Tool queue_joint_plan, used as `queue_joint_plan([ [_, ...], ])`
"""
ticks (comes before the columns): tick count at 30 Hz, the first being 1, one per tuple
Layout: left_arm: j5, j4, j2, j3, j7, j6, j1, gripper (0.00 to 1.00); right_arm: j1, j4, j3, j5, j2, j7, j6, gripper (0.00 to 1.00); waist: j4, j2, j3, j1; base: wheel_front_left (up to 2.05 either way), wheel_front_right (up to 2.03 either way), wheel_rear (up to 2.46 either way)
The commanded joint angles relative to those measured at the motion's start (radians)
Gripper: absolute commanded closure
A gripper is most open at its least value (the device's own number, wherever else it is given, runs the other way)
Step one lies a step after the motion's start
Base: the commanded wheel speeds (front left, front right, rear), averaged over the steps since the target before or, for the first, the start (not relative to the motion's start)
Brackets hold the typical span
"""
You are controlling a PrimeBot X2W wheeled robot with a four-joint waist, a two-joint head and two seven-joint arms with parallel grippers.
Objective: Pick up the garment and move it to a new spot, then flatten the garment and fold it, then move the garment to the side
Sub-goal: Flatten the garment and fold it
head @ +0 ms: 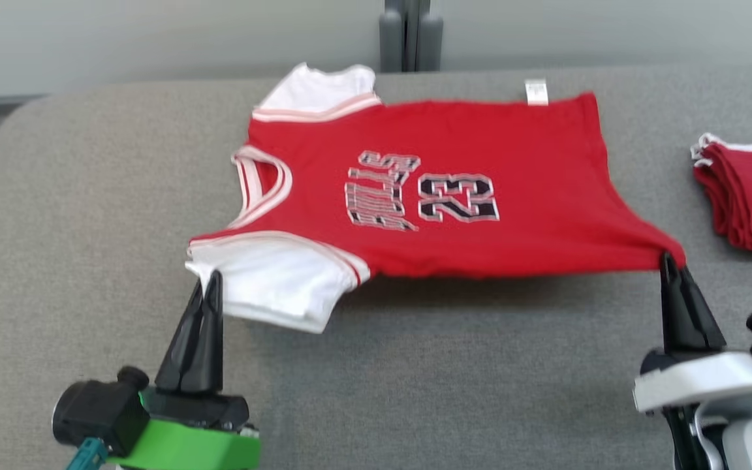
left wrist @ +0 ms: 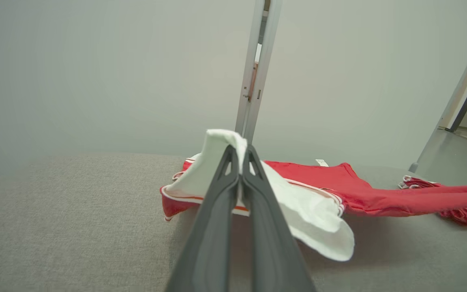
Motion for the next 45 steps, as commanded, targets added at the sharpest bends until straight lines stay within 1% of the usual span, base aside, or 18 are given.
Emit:
queue_joint_plan([
  [1,-0.005,-0.022,0.011,-0.003,0.014,0.009,0.043,1.00,0.047,-0.030,-0.012,-0.013,0.004,0.014,0.000,1.00,0.014,0.0000,-0.112,0.0001,0.00,0.00,0.00],
  [5,-0.016,-0.070,0.012,-0.012,0.059,0.025,0.121,1.00,0.148,-0.110,-0.027,-0.014,0.025,0.063,0.000,1.00,0.013,0.0000,-0.130,0.0001,0.00,0.00,0.00],
  [8,-0.022,-0.067,0.012,-0.020,0.078,0.035,0.168,1.00,0.201,-0.128,-0.043,0.002,0.032,0.090,0.000,1.00,0.010,0.0000,-0.129,0.0001,0.00,0.00,0.00],
  [12,-0.048,-0.018,0.003,-0.032,0.088,0.037,0.193,1.00,0.215,-0.073,-0.053,0.013,0.036,0.095,0.000,1.00,0.010,0.0000,-0.111,0.0001,0.00,0.00,0.00],
  [17,-0.077,0.065,-0.006,-0.050,0.090,0.029,0.173,1.00,0.186,0.005,-0.045,0.038,0.036,0.082,0.000,1.00,0.015,0.0000,-0.079,0.0001,0.00,0.00,0.00],
  [25,-0.069,0.150,-0.006,-0.071,0.070,0.023,0.124,1.00,0.151,0.079,-0.021,0.035,0.037,0.067,0.000,1.00,0.011,0.0000,-0.034,0.0001,0.00,0.00,0.00],
  [29,-0.057,0.171,0.007,-0.069,0.057,0.016,0.060,1.00,0.130,0.091,-0.010,0.046,0.037,0.056,0.000,1.00,0.002,0.0000,-0.011,0.0001,0.00,0.00,0.00],
  [34,-0.035,0.227,0.015,-0.068,0.028,0.006,-0.090,1.00,0.077,0.103,-0.010,0.067,0.037,0.045,0.000,1.00,-0.014,0.0000,0.036,0.0001,0.00,0.00,0.00],
  [38,-0.031,0.313,0.007,-0.076,0.012,-0.001,-0.224,1.00,0.009,0.138,-0.001,0.066,0.037,0.027,0.000,1.00,-0.035,0.0000,0.082,0.0001,0.00,0.00,0.00],
  [41,-0.023,0.409,0.002,-0.084,-0.006,-0.007,-0.330,1.00,-0.061,0.180,0.014,0.072,0.036,0.014,0.000,1.00,-0.052,0.0000,0.123,0.0001,0.00,0.00,0.00],
  [45,-0.020,0.528,-0.005,-0.092,-0.031,-0.009,-0.432,1.00,-0.132,0.236,0.026,0.059,0.036,-0.002,0.000,1.00,-0.067,0.0000,0.160,0.0001,0.00,0.00,0.00],
])
